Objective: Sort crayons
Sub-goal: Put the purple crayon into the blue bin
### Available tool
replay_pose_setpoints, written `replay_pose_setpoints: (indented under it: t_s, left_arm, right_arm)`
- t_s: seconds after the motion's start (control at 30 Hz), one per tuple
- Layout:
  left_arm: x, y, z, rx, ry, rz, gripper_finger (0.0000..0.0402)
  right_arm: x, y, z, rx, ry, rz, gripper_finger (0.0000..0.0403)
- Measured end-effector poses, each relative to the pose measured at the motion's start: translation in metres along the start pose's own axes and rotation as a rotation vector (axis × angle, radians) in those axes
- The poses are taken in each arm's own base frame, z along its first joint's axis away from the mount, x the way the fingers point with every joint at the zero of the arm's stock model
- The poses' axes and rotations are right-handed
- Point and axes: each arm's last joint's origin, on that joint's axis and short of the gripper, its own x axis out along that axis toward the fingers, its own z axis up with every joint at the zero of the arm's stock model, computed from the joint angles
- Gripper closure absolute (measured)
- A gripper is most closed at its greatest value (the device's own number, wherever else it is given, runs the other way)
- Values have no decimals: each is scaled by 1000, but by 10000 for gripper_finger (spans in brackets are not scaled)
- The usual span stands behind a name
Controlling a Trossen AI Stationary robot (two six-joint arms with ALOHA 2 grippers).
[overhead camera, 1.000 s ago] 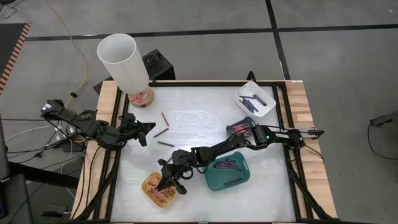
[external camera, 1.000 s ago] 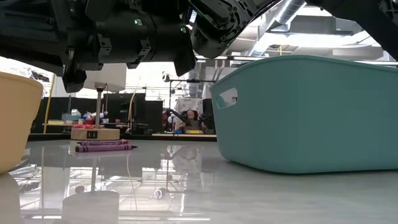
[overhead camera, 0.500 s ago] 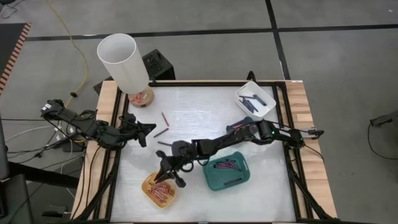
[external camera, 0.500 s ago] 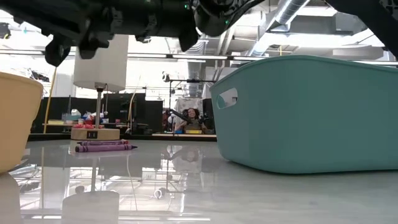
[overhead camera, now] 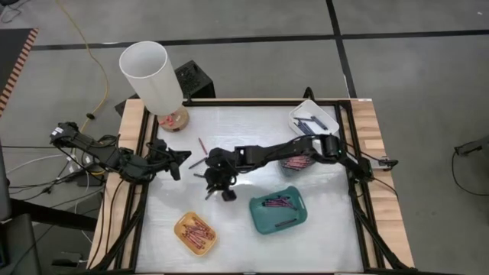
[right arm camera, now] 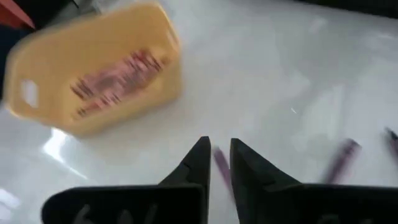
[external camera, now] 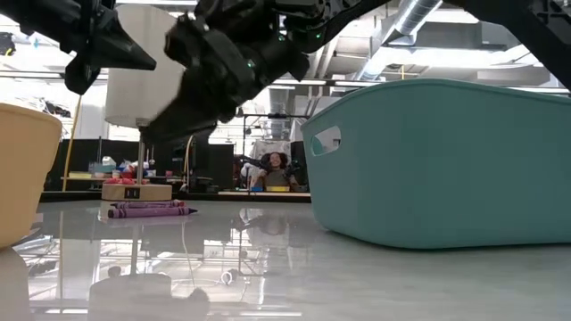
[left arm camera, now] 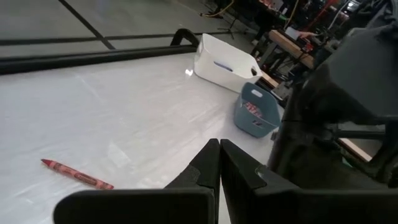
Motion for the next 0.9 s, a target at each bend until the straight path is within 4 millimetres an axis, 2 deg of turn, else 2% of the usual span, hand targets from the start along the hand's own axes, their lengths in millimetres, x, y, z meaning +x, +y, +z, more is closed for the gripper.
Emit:
replay_pose_setpoints:
  t_s: [0.2,0.43,0.67,0.9]
  left_arm:
    - [0,1,0,35,-21,26,401]
    - [0,1,1,63,-31,40,401]
    - [0,2,0,71,-28,46,401]
    - [0,3,-1,77,-20,53,401]
  right_arm:
    - [2,-1,-13,-103,132,-86,292]
    - [7,6,-5,-226,84,-92,213]
    - [23,10,-13,-278,79,-74,212]
    - [42,5,-36,-253,128,-59,215]
